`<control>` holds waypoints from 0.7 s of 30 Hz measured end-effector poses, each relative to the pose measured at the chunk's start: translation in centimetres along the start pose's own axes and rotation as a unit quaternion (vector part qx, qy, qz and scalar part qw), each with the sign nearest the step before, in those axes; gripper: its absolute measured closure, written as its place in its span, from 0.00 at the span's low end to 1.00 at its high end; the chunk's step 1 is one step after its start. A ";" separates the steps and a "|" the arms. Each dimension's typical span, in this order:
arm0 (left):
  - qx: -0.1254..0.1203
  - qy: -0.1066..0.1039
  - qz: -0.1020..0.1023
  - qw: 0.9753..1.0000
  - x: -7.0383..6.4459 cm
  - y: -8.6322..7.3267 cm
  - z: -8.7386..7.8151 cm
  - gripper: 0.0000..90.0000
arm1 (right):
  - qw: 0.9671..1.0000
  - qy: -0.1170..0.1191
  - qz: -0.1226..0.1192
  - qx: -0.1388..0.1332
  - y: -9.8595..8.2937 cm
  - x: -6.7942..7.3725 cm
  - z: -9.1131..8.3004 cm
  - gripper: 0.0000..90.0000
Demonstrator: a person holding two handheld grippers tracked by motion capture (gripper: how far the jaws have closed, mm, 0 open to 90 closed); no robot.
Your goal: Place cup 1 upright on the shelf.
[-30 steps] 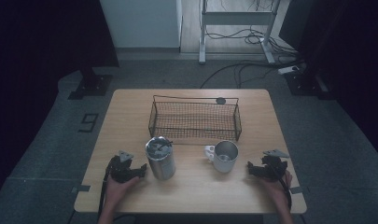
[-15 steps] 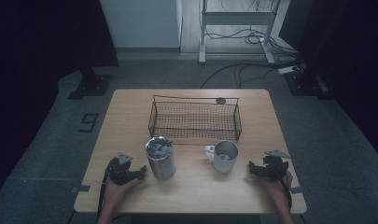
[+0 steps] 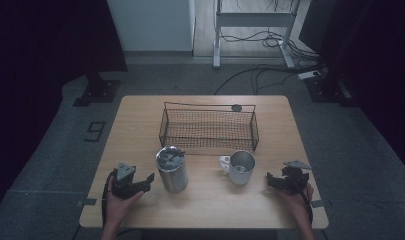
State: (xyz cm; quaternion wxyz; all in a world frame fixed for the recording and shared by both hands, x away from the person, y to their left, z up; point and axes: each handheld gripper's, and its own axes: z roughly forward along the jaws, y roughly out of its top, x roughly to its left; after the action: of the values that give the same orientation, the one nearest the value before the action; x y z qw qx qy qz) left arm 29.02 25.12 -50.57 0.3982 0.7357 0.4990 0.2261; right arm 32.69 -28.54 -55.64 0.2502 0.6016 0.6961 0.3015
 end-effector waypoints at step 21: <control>-0.011 -0.061 0.007 0.998 -2.3 1.1 -2.6 0.18 | 1.000 -0.001 0.001 -0.002 0.0 0.0 -0.1 0.05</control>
State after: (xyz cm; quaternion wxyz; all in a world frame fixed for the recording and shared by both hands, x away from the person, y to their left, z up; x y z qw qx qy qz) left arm 26.82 23.73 -48.04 0.4346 0.7473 0.4657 0.1891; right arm 32.62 -28.56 -55.63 0.2521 0.6024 0.6942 0.3028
